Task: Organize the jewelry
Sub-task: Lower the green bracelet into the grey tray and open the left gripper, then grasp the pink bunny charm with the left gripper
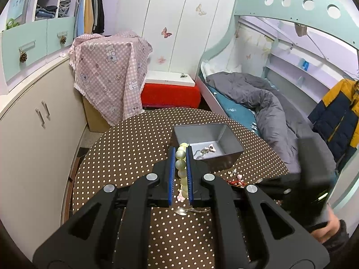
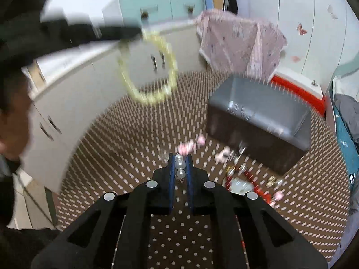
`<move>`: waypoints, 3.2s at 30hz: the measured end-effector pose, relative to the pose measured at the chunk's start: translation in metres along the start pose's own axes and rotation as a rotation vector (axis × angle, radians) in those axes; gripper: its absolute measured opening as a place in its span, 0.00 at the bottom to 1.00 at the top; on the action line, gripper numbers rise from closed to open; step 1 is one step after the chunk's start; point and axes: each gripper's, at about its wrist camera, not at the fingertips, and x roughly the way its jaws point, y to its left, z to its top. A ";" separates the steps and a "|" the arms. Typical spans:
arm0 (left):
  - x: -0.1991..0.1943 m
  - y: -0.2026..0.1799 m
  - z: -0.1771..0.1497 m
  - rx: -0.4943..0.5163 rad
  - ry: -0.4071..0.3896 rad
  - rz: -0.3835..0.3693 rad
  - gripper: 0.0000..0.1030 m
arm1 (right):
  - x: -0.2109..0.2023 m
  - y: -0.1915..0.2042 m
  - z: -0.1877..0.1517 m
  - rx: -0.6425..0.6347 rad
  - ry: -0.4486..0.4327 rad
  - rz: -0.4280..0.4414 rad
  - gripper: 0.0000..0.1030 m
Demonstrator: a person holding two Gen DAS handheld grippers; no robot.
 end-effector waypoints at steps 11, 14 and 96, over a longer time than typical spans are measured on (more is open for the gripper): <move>0.000 -0.022 0.039 0.054 -0.062 -0.042 0.09 | -0.097 -0.036 0.078 0.010 -0.252 -0.070 0.07; 0.005 -0.028 0.052 0.059 -0.069 -0.055 0.09 | -0.105 -0.052 0.093 0.028 -0.284 -0.084 0.07; 0.102 -0.006 -0.078 0.102 0.229 0.200 0.78 | -0.038 -0.085 -0.064 0.424 -0.004 -0.318 0.93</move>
